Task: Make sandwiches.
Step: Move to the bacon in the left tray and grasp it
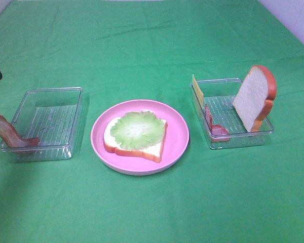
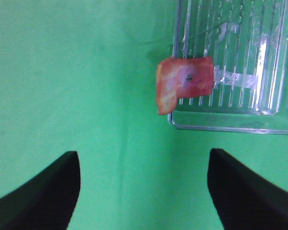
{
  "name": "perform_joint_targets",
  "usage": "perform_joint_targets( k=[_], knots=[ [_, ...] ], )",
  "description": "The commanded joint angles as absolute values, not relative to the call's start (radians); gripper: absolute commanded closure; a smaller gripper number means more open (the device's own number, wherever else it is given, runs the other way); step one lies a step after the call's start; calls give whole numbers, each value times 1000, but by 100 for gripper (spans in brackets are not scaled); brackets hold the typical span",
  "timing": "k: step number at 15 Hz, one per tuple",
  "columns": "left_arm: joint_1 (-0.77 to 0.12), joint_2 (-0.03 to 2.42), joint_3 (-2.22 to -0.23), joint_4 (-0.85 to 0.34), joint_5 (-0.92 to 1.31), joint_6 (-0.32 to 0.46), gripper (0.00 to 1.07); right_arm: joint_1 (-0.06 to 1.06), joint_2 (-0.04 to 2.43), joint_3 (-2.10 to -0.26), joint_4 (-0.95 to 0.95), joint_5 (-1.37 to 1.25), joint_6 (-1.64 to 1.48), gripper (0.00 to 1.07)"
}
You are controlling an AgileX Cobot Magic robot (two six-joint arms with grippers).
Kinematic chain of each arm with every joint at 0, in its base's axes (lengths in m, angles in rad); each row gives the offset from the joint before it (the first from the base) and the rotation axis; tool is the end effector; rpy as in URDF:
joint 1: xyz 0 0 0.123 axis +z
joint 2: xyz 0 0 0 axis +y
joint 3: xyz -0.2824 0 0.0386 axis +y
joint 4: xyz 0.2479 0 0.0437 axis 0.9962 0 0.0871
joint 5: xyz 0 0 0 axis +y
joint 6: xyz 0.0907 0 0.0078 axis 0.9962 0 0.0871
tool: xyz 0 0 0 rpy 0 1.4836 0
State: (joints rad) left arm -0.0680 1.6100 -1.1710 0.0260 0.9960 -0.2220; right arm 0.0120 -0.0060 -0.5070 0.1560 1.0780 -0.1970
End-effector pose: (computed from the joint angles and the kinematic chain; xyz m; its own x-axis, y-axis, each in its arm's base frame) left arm 0.3120 -0.0193 0.2491 -0.9650 -0.1411 -0.2209 -0.1390 0.9900 -0.0249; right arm -0.0080 0.0124 0.2785 -0.4355 -0.1265 -0.8913 -0.1885 0.9809 -0.0471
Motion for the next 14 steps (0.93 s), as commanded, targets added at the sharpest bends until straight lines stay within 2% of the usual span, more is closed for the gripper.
perform_joint_targets(
  k=[1, 10, 11, 14],
  knots=[
    [-67, 1640, -1156, 13, 954, -234, 35, 11, -17, -505, 160, 1070, -198, 30],
    [-67, 1824, -1157, -28, 834, -234, 36, 11, -17, -505, 160, 1070, -198, 30],
    [-67, 1829, -1159, -31, 830, -234, 38, 11, -17, -505, 160, 1070, -198, 30],
    [-67, 1848, -1159, -53, 813, -234, 54, 11, -17, -505, 160, 1070, -198, 30]
  ],
)
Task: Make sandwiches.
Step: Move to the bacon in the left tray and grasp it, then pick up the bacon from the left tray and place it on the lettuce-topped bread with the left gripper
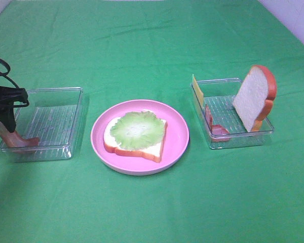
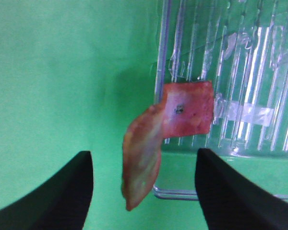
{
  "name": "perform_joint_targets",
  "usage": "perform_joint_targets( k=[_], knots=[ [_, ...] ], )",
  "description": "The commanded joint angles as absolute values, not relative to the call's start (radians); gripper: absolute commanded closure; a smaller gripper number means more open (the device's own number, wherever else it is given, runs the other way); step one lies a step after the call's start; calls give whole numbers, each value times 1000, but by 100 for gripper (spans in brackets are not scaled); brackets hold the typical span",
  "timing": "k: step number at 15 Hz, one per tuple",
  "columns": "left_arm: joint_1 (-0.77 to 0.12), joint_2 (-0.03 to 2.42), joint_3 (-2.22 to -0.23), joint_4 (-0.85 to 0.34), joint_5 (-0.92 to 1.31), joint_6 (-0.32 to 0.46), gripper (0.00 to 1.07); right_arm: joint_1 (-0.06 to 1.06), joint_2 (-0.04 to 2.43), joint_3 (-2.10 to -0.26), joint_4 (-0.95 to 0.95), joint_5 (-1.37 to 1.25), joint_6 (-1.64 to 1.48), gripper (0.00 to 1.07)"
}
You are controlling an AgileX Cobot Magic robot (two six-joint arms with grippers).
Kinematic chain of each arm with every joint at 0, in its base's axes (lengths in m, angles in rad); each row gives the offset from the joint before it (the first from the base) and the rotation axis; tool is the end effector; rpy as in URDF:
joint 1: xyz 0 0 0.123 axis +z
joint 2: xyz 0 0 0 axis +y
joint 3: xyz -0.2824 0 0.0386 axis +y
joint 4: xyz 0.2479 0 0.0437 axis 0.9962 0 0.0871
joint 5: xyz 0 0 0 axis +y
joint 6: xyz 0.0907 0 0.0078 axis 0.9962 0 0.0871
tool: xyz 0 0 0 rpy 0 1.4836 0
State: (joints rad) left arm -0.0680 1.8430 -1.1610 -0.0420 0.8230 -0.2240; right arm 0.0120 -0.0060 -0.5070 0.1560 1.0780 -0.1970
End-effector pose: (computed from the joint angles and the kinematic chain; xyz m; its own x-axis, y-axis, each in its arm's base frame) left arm 0.3459 -0.0264 0.1723 -0.9728 -0.1841 -0.1404 -0.1761 0.9820 -0.0677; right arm -0.0080 0.0124 0.2785 -0.4355 -0.1265 -0.8913 -0.1885 0.9809 -0.0471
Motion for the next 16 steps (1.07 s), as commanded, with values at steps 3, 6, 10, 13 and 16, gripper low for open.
perform_joint_targets(
  k=[3, 6, 10, 13, 16],
  knots=[
    [-67, 1848, -1159, -53, 793, -234, 65, 11, -17, -505, 160, 1070, -198, 30],
    [-71, 1848, -1159, -64, 767, -234, 83, 11, -17, -505, 160, 1070, -198, 30],
    [-71, 1848, -1159, -91, 755, -234, 99, 11, -17, -505, 160, 1070, -198, 30],
    [-71, 1846, -1159, -108, 753, -211, 107, 11, -17, -505, 160, 1070, -198, 30],
    [-71, 1804, -1162, -221, 752, -117, 107, 11, -17, -505, 160, 1070, -198, 30]
  ],
)
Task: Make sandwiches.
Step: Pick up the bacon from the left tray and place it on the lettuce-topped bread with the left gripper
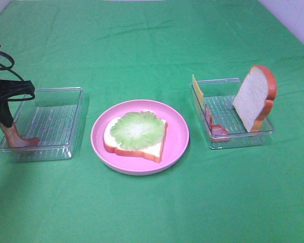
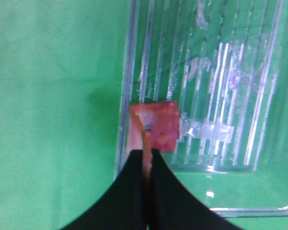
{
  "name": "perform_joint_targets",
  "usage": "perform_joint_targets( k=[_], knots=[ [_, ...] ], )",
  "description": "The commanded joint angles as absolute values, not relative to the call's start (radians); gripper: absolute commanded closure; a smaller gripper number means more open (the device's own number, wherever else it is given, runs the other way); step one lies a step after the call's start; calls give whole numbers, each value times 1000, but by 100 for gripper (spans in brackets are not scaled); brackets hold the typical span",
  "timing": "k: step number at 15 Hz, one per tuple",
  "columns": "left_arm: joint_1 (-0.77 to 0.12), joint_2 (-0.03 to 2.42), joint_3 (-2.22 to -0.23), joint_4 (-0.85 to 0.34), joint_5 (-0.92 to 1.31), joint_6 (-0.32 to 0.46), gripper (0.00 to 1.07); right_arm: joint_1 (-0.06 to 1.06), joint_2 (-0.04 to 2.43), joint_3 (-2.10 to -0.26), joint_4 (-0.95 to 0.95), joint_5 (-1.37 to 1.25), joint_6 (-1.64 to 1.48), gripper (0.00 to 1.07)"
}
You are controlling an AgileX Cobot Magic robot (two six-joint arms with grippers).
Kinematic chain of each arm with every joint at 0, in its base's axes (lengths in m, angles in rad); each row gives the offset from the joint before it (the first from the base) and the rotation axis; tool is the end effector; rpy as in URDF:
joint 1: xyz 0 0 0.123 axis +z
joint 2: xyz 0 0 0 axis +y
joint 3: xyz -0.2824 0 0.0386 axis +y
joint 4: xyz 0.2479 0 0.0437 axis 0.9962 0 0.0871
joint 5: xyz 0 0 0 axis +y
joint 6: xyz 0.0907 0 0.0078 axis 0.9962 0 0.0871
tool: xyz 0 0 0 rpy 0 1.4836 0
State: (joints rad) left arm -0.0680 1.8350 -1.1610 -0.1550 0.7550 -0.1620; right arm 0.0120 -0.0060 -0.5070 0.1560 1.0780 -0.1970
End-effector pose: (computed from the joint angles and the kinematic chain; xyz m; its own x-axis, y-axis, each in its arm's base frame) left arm 0.3515 -0.0336 0.1769 -0.9588 -0.2056 -0.1961 -0.1751 0.9711 -0.1623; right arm -0.0080 0.0124 0.2785 -0.4355 -0.1265 -0.8913 -0.1885 0.9809 -0.0471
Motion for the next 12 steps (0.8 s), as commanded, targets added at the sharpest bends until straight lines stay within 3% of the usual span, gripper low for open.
perform_joint_targets(
  k=[1, 5, 6, 7, 9, 12],
  knots=[
    [-72, 1780, -1165, -270, 750, -82, 107, 11, -17, -505, 160, 1070, -198, 30],
    [-85, 1705, -1165, -588, 743, 144, 107, 11, -17, -505, 160, 1070, -198, 30],
    [-85, 1705, -1165, -588, 743, 144, 107, 11, -17, -505, 160, 1070, -198, 30],
    [-123, 1709, -1165, -741, 740, 254, 107, 11, -17, -505, 160, 1070, -198, 30],
    [-196, 1709, -1165, -887, 710, 357, 107, 11, -17, -505, 160, 1070, -198, 30],
    [-281, 1711, -1165, -1009, 653, 439, 107, 11, -17, -505, 160, 1070, -198, 30]
  ],
)
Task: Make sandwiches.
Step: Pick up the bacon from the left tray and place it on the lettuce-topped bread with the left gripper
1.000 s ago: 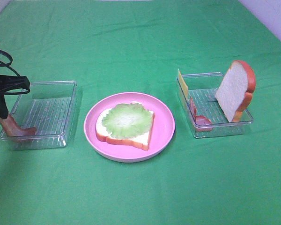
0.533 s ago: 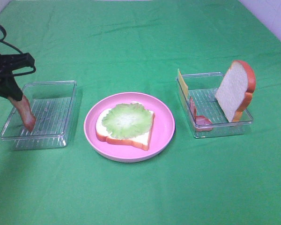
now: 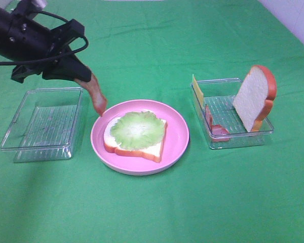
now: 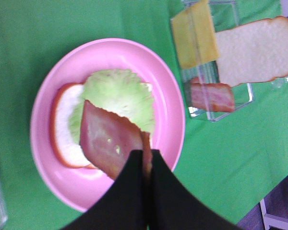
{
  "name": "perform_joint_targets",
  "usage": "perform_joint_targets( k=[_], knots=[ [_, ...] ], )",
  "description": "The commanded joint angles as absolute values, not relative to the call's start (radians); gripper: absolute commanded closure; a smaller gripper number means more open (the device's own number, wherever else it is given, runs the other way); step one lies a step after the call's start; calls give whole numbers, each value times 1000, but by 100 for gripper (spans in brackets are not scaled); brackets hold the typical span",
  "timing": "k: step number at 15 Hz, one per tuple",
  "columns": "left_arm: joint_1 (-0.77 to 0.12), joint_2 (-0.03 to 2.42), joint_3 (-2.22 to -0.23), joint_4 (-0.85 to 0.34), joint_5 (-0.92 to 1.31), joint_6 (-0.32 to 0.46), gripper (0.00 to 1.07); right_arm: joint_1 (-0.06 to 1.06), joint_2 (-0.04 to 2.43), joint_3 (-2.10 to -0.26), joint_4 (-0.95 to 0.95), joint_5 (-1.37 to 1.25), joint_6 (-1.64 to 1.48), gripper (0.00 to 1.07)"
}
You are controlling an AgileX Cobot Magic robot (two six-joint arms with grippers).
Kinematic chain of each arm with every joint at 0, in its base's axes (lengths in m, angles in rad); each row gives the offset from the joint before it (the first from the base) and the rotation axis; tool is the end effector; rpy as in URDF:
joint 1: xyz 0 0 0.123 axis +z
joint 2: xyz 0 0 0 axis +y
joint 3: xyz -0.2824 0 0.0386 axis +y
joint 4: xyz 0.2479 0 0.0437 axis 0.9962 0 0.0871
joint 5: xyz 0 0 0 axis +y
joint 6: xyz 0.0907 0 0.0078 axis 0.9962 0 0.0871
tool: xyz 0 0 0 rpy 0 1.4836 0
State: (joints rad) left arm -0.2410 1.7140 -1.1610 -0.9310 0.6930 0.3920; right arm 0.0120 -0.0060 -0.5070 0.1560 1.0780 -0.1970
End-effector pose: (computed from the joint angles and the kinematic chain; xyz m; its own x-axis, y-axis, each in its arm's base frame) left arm 0.3378 -0.1311 0.2415 -0.9127 -0.1281 -0.3879 0.1529 0.7734 -0.6152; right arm -0.0080 0.0124 0.2785 -0.4355 -0.1265 -0.8913 -0.1885 0.9809 -0.0471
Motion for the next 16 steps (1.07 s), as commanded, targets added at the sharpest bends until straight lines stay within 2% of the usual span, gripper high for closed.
perform_joint_targets(
  k=[1, 2, 3, 5, 9, 11, 12, 14, 16],
  knots=[
    [-319, 1725, -1166, -1064, 628, 472, 107, 11, -17, -505, 160, 1070, -198, 30],
    [-345, 1765, -1171, -1121, 631, 507, 107, 11, -17, -505, 160, 1070, -198, 30],
    [-345, 1765, -1171, -1121, 631, 507, 107, 11, -17, -505, 160, 1070, -198, 30],
    [-388, 1852, -1207, -1188, 659, 560, 107, 11, -17, -505, 160, 1070, -198, 30],
    [-431, 1991, -1277, -1195, 699, 563, 107, 11, -17, -505, 159, 1070, -198, 30],
    [-428, 2004, -1279, -1111, 651, 561, 107, 11, -17, -505, 159, 1070, -198, 30],
    [-428, 2004, -1279, -1111, 651, 561, 107, 11, -17, -505, 159, 1070, -198, 30],
    [-428, 2004, -1279, -978, 590, 503, 107, 11, -17, -505, 159, 1070, -198, 30],
    [-428, 2004, -1279, -803, 549, 338, 107, 11, -17, -505, 159, 1070, -198, 30]
  ],
)
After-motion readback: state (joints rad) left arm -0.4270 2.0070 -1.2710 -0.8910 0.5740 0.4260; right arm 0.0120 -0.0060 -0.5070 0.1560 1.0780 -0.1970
